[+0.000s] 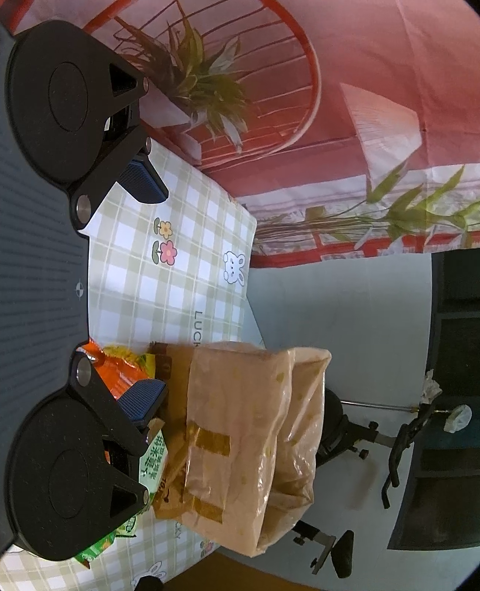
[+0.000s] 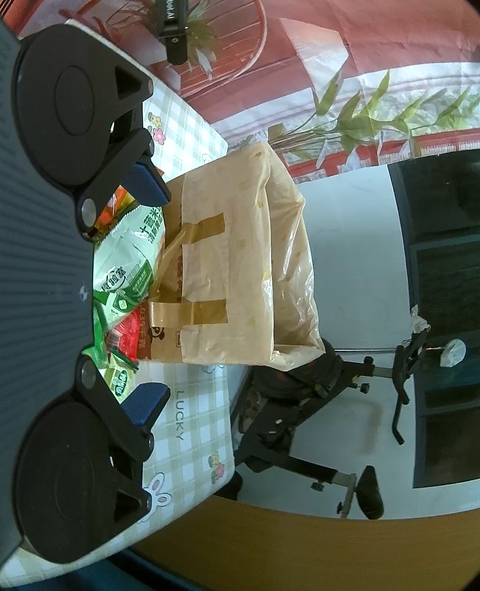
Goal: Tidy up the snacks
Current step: 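Grasp the orange chip bag with the left tool while the right tool grasps a green chip bag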
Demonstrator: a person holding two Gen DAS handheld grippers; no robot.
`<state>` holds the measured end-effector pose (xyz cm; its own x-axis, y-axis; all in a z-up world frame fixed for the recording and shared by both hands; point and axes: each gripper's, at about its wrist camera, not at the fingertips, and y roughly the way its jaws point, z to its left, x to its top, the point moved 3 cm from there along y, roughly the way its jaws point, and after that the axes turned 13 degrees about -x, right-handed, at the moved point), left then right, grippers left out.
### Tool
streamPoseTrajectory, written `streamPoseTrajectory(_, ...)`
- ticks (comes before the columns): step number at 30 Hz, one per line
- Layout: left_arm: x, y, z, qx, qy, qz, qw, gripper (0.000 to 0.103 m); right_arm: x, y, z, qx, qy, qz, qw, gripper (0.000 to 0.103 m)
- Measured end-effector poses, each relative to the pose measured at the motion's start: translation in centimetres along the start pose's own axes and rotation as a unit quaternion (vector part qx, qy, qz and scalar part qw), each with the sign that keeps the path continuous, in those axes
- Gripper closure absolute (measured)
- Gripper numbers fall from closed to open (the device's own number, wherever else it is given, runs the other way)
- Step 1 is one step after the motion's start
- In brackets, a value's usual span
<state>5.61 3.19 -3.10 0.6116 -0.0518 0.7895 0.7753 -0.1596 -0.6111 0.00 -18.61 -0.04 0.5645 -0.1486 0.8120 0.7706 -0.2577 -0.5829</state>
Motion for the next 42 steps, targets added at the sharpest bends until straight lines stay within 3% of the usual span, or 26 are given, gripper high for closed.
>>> streamPoseTrajectory(3,-0.5,0.8,0.1,-0.019,-0.002,-0.004,0.9998,0.001,-0.4,0.4,0.3,-0.007,-0.013,-0.008,1.0,0.0)
streamPoseTrajectory(8,-2.6,2.6,-1.2,-0.081,0.011,-0.01,0.9966,0.001,-1.5,1.4,1.0,-0.017,-0.037,-0.006,0.999,0.0)
streamPoseTrajectory(15,-5.9,6.5,-3.3,-0.158,0.027,0.032,0.9865,0.001,-2.7,2.5,1.6,-0.012,-0.046,0.002,0.999,0.0)
streamPoseTrajectory(24,-8.1,9.2,-4.2,-0.182,0.051,0.043,0.981,0.001,-3.8,3.5,1.5,0.001,-0.043,0.022,0.999,0.0)
streamPoseTrajectory(29,-8.8,10.3,-5.4,-0.193,0.098,0.038,0.9755,0.0,-4.5,3.9,1.0,-0.005,-0.04,0.034,0.999,0.0)
streamPoseTrajectory(32,-9.3,10.7,-6.1,-0.168,0.135,0.032,0.9759,0.0,-4.9,4.2,0.8,-0.009,-0.041,0.041,0.998,0.0)
streamPoseTrajectory(36,-9.3,11.0,-6.1,-0.158,0.146,0.033,0.9761,0.0,-5.4,4.5,0.6,-0.013,-0.041,0.048,0.998,0.0)
streamPoseTrajectory(39,-8.7,10.7,-5.7,-0.149,0.138,0.029,0.9789,0.014,-5.9,5.0,0.4,-0.016,-0.046,0.052,0.997,0.0)
streamPoseTrajectory(42,-7.9,10.2,-4.9,-0.157,0.105,0.025,0.9818,0.019,-6.6,5.2,0.6,-0.02,-0.067,0.05,0.996,0.0)
